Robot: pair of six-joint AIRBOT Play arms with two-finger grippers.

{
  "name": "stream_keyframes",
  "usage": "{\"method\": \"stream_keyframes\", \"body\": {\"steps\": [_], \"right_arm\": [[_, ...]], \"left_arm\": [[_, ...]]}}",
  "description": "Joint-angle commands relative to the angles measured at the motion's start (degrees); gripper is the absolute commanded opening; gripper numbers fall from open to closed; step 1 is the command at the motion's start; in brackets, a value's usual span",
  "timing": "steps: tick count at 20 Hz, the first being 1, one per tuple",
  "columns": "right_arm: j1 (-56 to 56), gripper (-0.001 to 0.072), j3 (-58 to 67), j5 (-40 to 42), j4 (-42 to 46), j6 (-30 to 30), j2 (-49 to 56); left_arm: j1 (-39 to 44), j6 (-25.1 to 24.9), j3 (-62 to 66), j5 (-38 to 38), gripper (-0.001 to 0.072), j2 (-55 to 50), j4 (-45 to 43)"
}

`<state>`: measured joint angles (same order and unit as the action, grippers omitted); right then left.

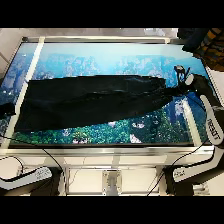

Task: Fold the clothes and pants, and hang the long-sleeved shirts on hangers.

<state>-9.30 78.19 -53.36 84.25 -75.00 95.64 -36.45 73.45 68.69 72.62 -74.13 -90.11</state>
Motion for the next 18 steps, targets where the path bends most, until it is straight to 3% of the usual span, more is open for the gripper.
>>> {"method": "stream_keyframes", "body": {"steps": [1, 2, 4, 7, 10, 15, 18], "right_arm": [[0.0, 0.03, 2.78, 0.04, -3.74, 3.34, 3.63], [0.0, 0.0255, 2.78, -0.76, -6.01, 5.79, 3.63], [0.0, 0.0015, 2.84, -4.02, -9.07, 9.25, 3.63], [0.0, 0.0014, 3.5, -10.75, -8.28, 9.97, 3.37], [0.0, 0.0012, 3.98, -15.96, -5.44, 10.1, -0.17], [-0.02, 0.0012, 0.04, -24.24, 1.84, 11.06, -12.98], [-1.99, 0.0013, -11.91, -25.79, 3.87, 7.56, -21.62]], "left_arm": [[-0.2, -1.07, 0.04, 4.85, 0.0494, -0.02, 2.34], [-0.2, -1.09, 0.04, 5.09, 0.0494, -0.02, 3.28], [-0.2, -1.16, 0.02, 5.9, 0.0494, -0.02, 3.78], [-0.22, -5.11, 0.02, 9.11, 0.0493, -0.02, 3.1], [-0.22, -12.13, -0.28, 12.48, 0.0492, -0.02, 3.15], [-0.22, -13.53, -4.68, 10.01, 0.0491, -0.02, 3.13], [-0.22, -13.53, -6.93, 7.78, 0.0491, -0.02, 3.13]]}}
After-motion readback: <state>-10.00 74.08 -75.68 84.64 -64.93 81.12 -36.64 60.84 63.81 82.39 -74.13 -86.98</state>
